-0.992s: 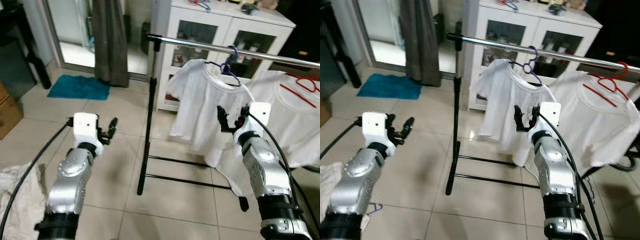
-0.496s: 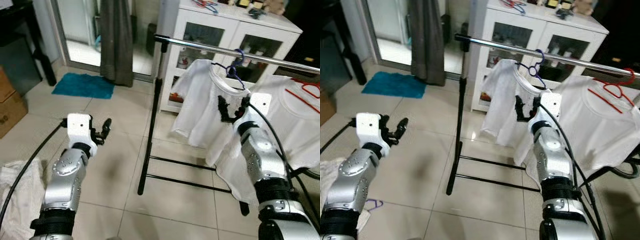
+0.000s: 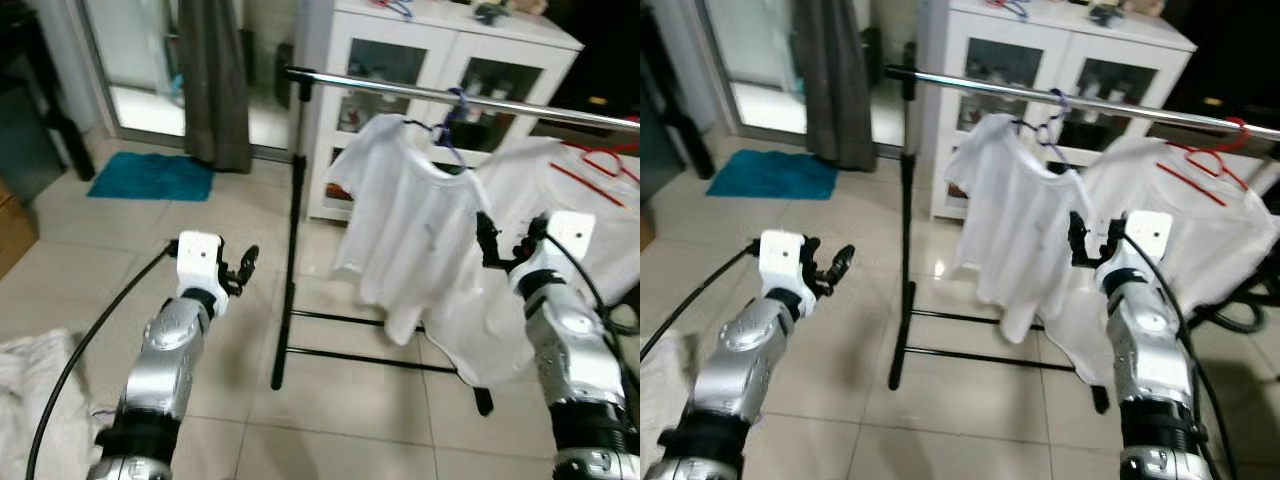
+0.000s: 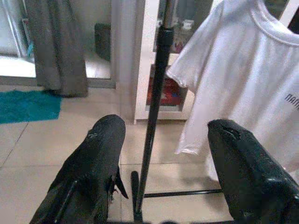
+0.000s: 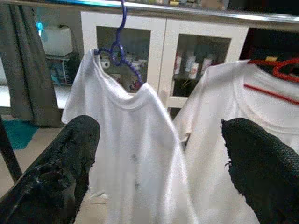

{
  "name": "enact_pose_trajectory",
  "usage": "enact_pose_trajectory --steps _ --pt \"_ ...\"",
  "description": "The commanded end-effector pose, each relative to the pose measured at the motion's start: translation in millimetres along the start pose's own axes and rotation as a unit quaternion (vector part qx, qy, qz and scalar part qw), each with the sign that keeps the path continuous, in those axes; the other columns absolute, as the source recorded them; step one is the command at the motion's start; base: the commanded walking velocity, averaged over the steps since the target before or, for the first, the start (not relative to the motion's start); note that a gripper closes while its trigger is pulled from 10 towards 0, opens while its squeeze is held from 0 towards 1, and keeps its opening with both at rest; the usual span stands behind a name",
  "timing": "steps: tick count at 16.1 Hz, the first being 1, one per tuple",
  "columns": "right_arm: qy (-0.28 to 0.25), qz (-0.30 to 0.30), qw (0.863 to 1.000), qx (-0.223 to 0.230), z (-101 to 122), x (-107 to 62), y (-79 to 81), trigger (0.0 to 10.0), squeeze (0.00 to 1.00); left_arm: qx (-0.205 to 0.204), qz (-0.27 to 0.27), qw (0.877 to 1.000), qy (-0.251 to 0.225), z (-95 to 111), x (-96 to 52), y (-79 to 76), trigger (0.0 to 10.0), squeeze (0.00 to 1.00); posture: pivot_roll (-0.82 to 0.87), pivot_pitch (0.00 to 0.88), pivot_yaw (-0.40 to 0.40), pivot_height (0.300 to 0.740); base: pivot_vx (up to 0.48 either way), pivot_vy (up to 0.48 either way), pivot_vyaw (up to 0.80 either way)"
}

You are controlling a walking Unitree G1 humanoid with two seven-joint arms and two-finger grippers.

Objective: Hang hanger

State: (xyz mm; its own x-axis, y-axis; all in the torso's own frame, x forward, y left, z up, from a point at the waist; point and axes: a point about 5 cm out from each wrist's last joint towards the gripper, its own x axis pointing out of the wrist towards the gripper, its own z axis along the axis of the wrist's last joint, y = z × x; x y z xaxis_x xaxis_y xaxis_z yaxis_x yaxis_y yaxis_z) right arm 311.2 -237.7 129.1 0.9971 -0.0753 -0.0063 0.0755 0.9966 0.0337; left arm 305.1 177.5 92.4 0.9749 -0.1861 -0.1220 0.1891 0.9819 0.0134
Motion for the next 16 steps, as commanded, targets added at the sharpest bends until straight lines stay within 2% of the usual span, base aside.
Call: enact_pose_trajectory --steps 1,3,5,10,13,16 --pt "0.003 0.004 1.000 0.000 2 -3.6 0.4 10.0 0.00 0.005 0.005 1.000 -0.021 8 -2.0 -4.0 10.0 0.00 0.00 0.000 -0.106 0.740 0.000 0.000 0.00" --pt "0.025 0.010 1.000 -0.006 -10 -24.9 2.6 10.0 0.00 0.004 0.007 0.998 -0.054 15 -15.8 -12.5 10.0 0.00 0.00 0.000 -0.108 0.740 0.000 0.000 -0.21" --pt "0.040 0.018 0.999 -0.006 -17 -39.6 5.4 10.0 0.00 0.001 0.012 0.999 -0.052 13 -28.3 -18.4 10.0 0.00 0.01 0.000 -0.112 0.740 0.298 0.000 -0.80" --pt "0.051 0.035 0.998 0.010 -19 -50.9 19.9 10.0 0.00 0.025 0.014 0.998 -0.048 20 -43.9 -19.8 10.0 0.00 0.05 0.000 -0.120 0.740 0.299 0.000 -0.80" --pt "0.066 0.026 0.997 0.006 -24 -50.0 9.5 10.0 0.00 0.023 0.019 0.999 -0.032 17 -60.1 -24.0 10.0 0.00 0.09 0.000 -0.122 0.740 0.301 0.000 -0.78" --pt "0.063 0.003 0.998 0.006 -21 -52.5 0.0 10.0 0.00 0.023 0.011 0.999 -0.028 18 -58.8 -27.7 10.0 0.00 0.09 0.000 -0.124 0.740 0.298 0.000 -0.78"
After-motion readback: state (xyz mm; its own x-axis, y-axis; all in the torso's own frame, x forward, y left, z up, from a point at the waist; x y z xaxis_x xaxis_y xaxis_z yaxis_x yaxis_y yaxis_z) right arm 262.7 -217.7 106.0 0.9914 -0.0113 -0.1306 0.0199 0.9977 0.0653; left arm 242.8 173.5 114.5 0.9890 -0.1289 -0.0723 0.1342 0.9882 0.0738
